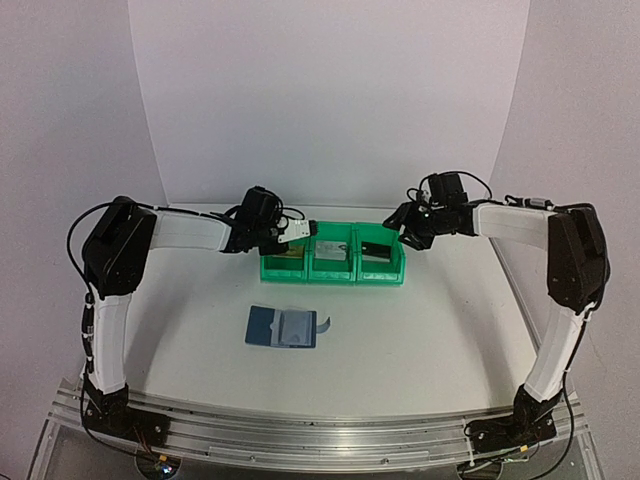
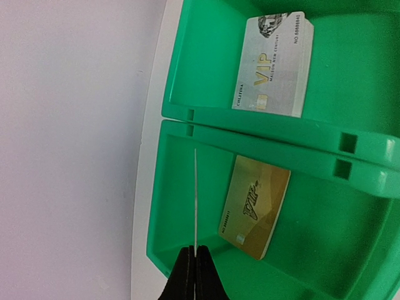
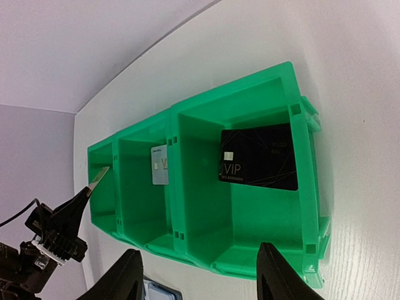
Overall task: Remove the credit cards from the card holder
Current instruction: Place the credit card in the storage box.
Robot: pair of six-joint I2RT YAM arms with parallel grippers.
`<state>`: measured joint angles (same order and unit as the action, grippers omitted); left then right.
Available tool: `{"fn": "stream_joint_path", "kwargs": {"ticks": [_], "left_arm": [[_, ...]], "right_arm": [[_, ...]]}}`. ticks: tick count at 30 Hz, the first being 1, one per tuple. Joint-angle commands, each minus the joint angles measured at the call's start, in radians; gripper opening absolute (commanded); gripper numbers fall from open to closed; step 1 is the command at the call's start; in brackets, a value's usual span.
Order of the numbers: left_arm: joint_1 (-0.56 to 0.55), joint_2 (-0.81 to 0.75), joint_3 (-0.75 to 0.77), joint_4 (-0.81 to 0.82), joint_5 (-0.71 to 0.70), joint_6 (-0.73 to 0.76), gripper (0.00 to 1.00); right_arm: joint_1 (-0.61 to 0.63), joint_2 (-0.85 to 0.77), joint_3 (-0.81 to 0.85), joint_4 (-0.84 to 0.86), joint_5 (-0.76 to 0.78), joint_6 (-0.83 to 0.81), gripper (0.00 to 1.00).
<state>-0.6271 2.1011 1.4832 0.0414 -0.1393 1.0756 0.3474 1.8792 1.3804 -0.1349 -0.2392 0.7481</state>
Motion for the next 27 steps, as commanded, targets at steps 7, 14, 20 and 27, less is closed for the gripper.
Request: {"fn": "stream_joint_path", "kwargs": {"ticks": [7, 14, 20, 27], "left_arm": [[-0.015, 0.087, 0.09, 0.021, -0.114, 0.029, 0.0], [-0.016, 0.096, 0.123, -0.014, -0.141, 0.018, 0.0], [-0.016, 0.149, 0.134, 0.024, -0.156, 0.07, 0.0], [-0.017, 0.174, 0.174, -0.05, -0.135, 0.067, 0.0]], "right_arm": [[-0.007, 0.025, 0.088, -0.018, 0.133, -0.109, 0.58], [-0.006, 0.076, 0.14, -0.075, 0.258, -0.206, 0.57], [-0.006, 0.136, 0.175, -0.103, 0.247, -0.235, 0.56], [-0.006, 0.148, 0.183, -0.103, 0.221, -0.247, 0.56]]}}
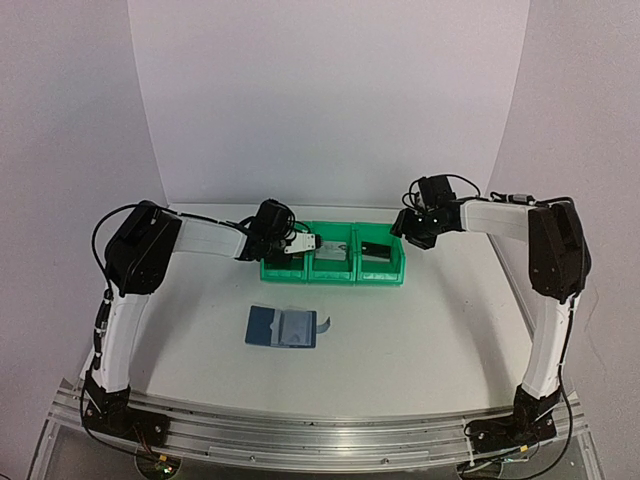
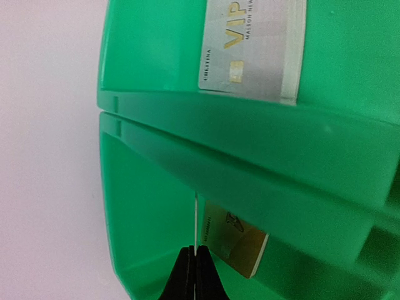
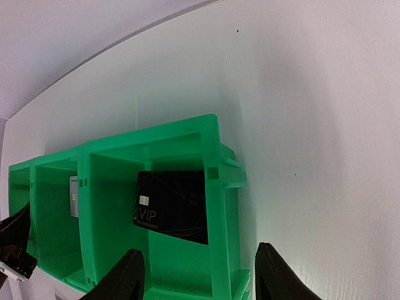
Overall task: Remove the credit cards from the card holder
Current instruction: Place the credit card in the storage box.
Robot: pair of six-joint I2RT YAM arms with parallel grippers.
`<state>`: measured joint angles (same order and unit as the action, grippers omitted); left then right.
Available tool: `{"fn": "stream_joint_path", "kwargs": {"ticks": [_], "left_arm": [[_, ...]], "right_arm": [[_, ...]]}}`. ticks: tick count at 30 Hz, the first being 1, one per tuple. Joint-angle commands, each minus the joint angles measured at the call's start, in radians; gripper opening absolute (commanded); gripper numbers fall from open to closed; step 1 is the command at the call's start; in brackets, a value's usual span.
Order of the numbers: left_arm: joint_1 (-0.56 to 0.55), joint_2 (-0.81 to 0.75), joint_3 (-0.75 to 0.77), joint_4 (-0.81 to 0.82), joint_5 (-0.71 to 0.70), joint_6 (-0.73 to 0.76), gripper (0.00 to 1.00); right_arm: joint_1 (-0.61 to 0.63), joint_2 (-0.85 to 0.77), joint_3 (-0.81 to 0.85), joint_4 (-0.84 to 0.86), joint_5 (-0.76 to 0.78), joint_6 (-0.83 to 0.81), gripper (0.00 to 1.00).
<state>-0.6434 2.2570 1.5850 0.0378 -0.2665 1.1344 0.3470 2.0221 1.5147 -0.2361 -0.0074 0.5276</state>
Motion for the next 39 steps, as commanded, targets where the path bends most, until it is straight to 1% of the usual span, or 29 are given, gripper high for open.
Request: {"fn": "stream_joint_path", "kwargs": {"ticks": [1, 6, 13, 16, 22, 28, 36, 39], "left_arm": [[0.0, 0.03, 0.088, -0.077, -0.01, 0.006, 0.0], [-0.001, 0.076, 0.154, -0.123, -0.017, -0.009, 0.0], [-0.002, 0.092, 0.16, -0.124, -0.013, 0.001, 0.0], [-0.002, 0.101, 0.167, -0.124, -0.013, 0.007, 0.02], [-0.002, 0.118, 0.189, -0.133, 0.003, 0.012, 0.11], [-0.002, 0.105, 0.185, -0.167, 0.025, -0.007, 0.15], [-0.002, 0.076, 0.197, -0.246, 0.044, -0.037, 0.27], [-0.002, 0.077, 0.204, -0.254, 0.035, -0.048, 0.28]], "right_arm": [[-0.005, 0.009, 0.051, -0.002, -0.012, -0.027, 0.57], [-0.006, 0.016, 0.051, -0.002, -0.027, -0.029, 0.57], [-0.006, 0.01, 0.05, -0.001, -0.026, -0.044, 0.57], [-0.006, 0.012, 0.052, 0.0, -0.028, -0.043, 0.57], [-0.005, 0.011, 0.049, 0.0, -0.037, -0.04, 0.58], [-0.005, 0.008, 0.052, 0.0, -0.034, -0.042, 0.58], [-0.005, 0.011, 0.057, 0.0, -0.043, -0.044, 0.58], [-0.006, 0.008, 0.056, 0.0, -0.042, -0.045, 0.58]]}}
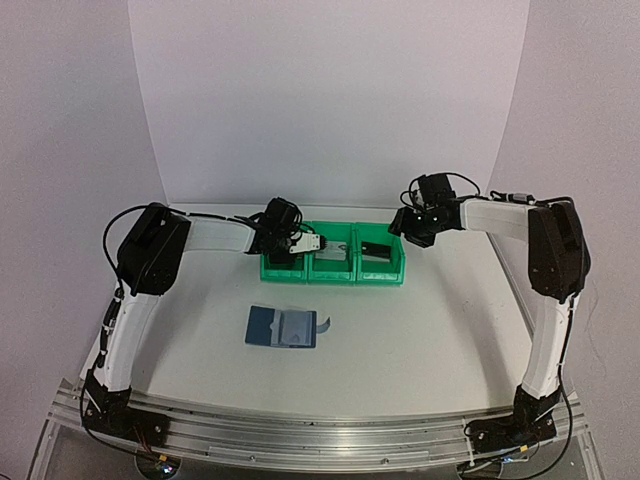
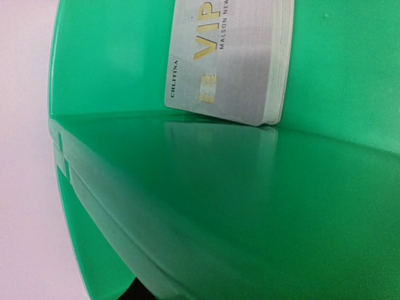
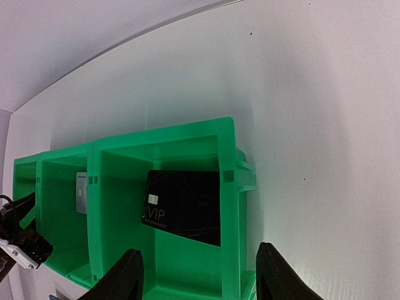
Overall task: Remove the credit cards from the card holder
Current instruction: Place the credit card in the storage box.
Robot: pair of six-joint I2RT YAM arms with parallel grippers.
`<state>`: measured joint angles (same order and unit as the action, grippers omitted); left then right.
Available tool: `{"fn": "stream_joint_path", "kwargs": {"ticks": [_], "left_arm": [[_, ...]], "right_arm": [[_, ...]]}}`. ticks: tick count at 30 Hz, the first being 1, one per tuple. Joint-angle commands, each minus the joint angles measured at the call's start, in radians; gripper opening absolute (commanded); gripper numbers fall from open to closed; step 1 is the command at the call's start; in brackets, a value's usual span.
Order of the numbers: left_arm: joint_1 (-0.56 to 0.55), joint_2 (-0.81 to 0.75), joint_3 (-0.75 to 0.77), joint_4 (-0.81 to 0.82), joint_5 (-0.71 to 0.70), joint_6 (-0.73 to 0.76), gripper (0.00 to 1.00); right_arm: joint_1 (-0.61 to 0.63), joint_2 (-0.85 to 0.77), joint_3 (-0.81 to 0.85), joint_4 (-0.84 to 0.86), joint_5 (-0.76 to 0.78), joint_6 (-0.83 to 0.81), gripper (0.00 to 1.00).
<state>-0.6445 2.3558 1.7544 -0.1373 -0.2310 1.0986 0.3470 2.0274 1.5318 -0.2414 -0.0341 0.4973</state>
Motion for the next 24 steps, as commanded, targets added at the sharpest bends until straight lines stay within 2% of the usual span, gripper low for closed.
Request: {"fn": "stream_joint_path", "kwargs": {"ticks": [1, 9, 17, 21, 24], "left_arm": [[-0.001, -0.022, 0.037, -0.081, -0.001, -0.016, 0.29], [-0.001, -0.052, 0.076, -0.133, 0.028, -0.074, 0.32], [-0.001, -0.156, 0.087, -0.158, 0.15, -0.182, 0.37], [0.005, -0.191, 0.118, -0.191, 0.19, -0.284, 0.39], [0.026, -0.193, 0.174, -0.273, 0.223, -0.384, 0.4]], "right_arm": [[-0.005, 0.002, 0.039, 0.005, -0.017, -0.014, 0.58], [-0.005, -0.013, 0.03, 0.005, -0.019, -0.013, 0.58], [-0.005, -0.027, 0.063, 0.005, -0.044, -0.022, 0.58], [-0.006, -0.035, 0.081, 0.005, -0.051, -0.032, 0.58], [-0.006, -0.039, 0.086, 0.004, -0.059, -0.033, 0.58]]}}
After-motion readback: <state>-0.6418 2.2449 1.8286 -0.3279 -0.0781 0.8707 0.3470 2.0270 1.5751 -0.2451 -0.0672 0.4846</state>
